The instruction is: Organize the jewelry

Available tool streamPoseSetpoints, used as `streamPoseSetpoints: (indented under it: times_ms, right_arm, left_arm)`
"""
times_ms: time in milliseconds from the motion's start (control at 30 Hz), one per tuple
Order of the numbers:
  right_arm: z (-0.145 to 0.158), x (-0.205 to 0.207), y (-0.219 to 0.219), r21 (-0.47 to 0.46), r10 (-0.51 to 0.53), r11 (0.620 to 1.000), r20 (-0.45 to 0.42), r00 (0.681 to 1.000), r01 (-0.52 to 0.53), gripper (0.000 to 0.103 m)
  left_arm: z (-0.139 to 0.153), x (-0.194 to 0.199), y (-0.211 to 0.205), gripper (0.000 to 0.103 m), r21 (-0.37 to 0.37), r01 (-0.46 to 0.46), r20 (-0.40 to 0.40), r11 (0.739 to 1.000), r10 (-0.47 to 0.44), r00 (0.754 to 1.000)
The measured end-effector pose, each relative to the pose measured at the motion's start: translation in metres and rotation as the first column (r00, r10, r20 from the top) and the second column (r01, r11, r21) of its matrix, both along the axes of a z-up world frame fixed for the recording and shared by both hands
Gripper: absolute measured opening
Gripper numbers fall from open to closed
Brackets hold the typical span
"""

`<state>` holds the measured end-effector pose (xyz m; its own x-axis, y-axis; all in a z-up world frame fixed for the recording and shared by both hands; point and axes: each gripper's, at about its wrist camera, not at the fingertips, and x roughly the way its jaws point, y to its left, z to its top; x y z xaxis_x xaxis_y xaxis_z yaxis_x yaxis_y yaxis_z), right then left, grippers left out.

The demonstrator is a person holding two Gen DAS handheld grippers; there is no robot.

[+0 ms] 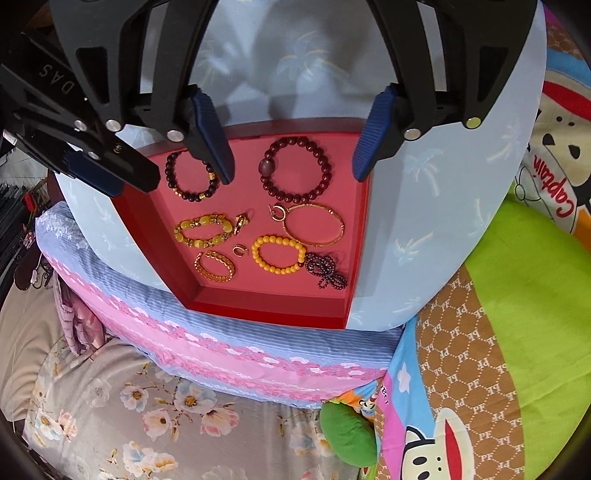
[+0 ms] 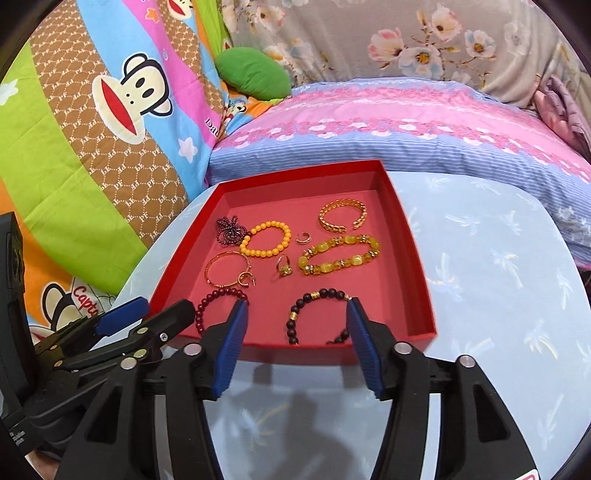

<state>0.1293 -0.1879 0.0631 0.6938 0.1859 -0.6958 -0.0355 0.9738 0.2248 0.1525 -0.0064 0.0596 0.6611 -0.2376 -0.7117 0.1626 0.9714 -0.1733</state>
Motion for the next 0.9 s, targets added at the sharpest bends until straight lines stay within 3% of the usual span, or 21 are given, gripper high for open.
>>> streamPoseSetpoints:
  times_ms: [433, 667, 900]
  right_arm:
    - [0.004, -0.034, -0.007, -0.051, -0.046, 0.998, 0.029, 0.999, 0.047, 0.072]
    - [-0.004, -0.044, -0.013, -0.063, -0.072, 0.995, 0.018, 0.997, 0.073, 0.084]
    - [-0.009, -0.049, -0.015, -0.089, -0.082, 0.993, 0.002, 0.997, 0.082, 0.085]
  left_arm:
    - [-0.002, -0.028, 0.004, 0.085, 0.006, -0.06, -0.005, 0.998, 0.06, 0.998]
    - [-0.005, -0.039, 0.001, 0.086, 0.037, -0.056, 0.001, 0.998, 0.056, 0.998]
    - [-0.01, -0.046, -0.004, 0.086, 0.075, -0.054, 0.004, 0.996, 0.053, 0.999]
